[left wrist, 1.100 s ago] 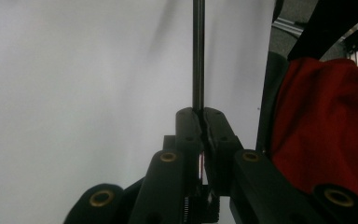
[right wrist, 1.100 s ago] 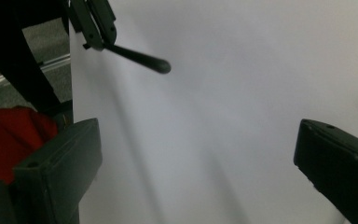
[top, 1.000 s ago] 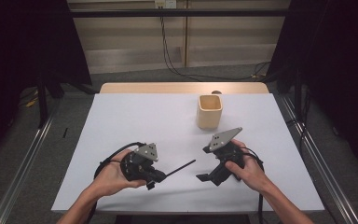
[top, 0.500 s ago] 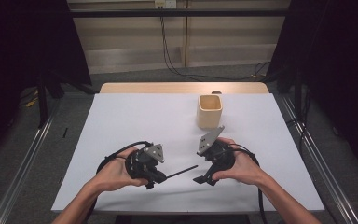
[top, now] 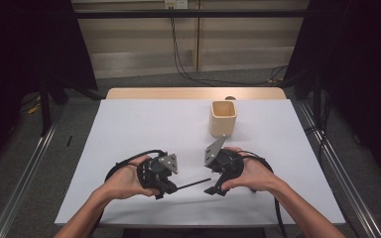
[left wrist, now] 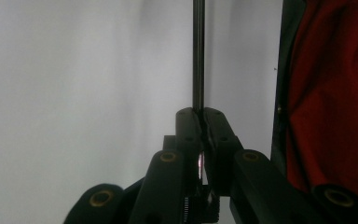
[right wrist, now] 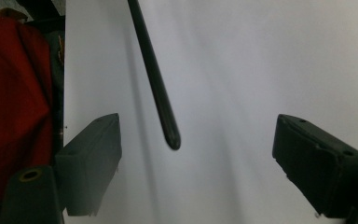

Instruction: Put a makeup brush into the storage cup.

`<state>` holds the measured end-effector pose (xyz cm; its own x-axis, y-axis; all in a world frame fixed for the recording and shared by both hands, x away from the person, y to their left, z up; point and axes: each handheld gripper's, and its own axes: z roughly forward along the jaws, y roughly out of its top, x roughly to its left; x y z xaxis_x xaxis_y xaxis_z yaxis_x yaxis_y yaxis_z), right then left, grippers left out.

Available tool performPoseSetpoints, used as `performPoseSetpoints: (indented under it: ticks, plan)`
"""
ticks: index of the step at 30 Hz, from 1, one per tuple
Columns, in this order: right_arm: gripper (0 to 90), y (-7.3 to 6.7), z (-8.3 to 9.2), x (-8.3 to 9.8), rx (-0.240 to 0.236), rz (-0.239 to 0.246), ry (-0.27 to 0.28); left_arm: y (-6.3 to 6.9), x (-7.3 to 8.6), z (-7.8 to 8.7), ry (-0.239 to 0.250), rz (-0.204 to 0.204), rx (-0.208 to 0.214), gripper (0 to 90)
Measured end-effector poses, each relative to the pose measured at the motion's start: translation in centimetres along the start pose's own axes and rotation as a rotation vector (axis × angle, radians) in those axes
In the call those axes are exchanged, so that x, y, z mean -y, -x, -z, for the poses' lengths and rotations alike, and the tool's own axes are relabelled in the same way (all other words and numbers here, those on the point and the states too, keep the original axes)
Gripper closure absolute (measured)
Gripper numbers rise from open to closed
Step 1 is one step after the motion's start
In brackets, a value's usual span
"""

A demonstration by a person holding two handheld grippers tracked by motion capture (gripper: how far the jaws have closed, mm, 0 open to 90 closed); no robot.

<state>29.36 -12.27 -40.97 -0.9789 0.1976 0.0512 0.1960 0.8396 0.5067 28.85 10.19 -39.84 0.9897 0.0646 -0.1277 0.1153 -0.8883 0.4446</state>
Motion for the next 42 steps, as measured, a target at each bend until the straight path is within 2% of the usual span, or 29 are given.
performPoseSetpoints:
  ticks: [3,5,7,8,10,11,13,14,15,16,21,25,27,33,34,36,40,41,42]
  plan:
    - [20.6,0.0,-0.2,-0.4,-0.019,0.012,-0.030,-0.1,-0.4,-0.2,-0.024,-0.004,0.004,85.7]
    - [24.7,-0.1,-0.3,-0.6,-0.029,0.024,-0.039,-0.1,-0.6,-0.4,-0.020,0.014,0.002,85.7]
    - [27.7,-0.2,-0.5,-0.9,-0.037,0.028,-0.052,-0.3,-0.9,-0.5,-0.043,-0.002,0.000,85.7]
    - [29.2,-0.2,-0.6,-1.0,-0.041,0.036,-0.055,-0.2,-0.9,-0.6,-0.034,0.016,0.001,85.7]
    - [32.5,-0.3,-0.7,-1.2,-0.046,0.051,-0.064,-0.3,-1.1,-0.7,-0.050,-0.010,0.003,85.7]
    - [33.5,-0.4,-0.7,-1.2,-0.054,0.050,-0.068,-0.2,-1.2,-0.8,-0.043,0.005,0.005,85.7]
    - [37.9,-0.4,-0.8,-1.4,-0.058,0.057,-0.072,-0.1,-1.2,-0.9,-0.046,0.006,0.004,85.7]
    - [40.1,-0.5,-0.9,-1.4,-0.059,0.056,-0.076,-0.2,-1.2,-0.9,-0.056,-0.007,0.005,85.7]
    - [42.9,-0.5,-1.0,-1.5,-0.060,0.061,-0.076,-0.3,-1.3,-0.9,-0.055,-0.010,0.003,85.7]
    - [45.2,-0.5,-1.0,-1.6,-0.066,0.061,-0.081,-0.2,-1.2,-0.9,-0.043,0.005,0.002,85.7]
    - [58.7,-0.6,-1.5,-2.2,-0.074,0.076,-0.090,-0.5,-1.0,-0.7,-0.016,-0.003,-0.007,85.7]
    - [65.0,-0.7,-1.7,-2.6,-0.083,0.088,-0.097,-0.5,-0.8,-0.8,-0.033,-0.014,-0.006,85.7]
    - [68.4,-0.7,-1.7,-2.7,-0.082,0.096,-0.096,-0.5,-0.8,-0.9,-0.023,-0.001,-0.005,85.7]
    - [80.5,-0.7,-1.8,-2.7,-0.094,0.104,-0.100,-0.6,-0.8,-1.0,-0.038,-0.015,0.006,85.7]
    - [82.7,-0.7,-1.9,-2.7,-0.095,0.101,-0.100,-0.5,-0.8,-1.1,-0.028,-0.005,0.007,85.7]
    - [84.7,-0.6,-1.9,-2.6,-0.101,0.106,-0.104,-0.5,-0.8,-1.2,-0.027,-0.015,-0.004,85.6]
    - [86.0,-0.5,-2.1,-2.5,-0.117,0.116,-0.107,-0.7,-0.8,-1.1,-0.047,-0.028,0.023,85.5]
    - [86.1,-0.5,-2.2,-2.5,-0.117,0.118,-0.104,-0.6,-0.8,-1.2,-0.033,-0.027,-0.002,85.5]
    - [86.1,-0.4,-2.2,-2.4,-0.117,0.119,-0.099,-0.7,-0.8,-1.2,-0.033,-0.031,-0.004,85.5]
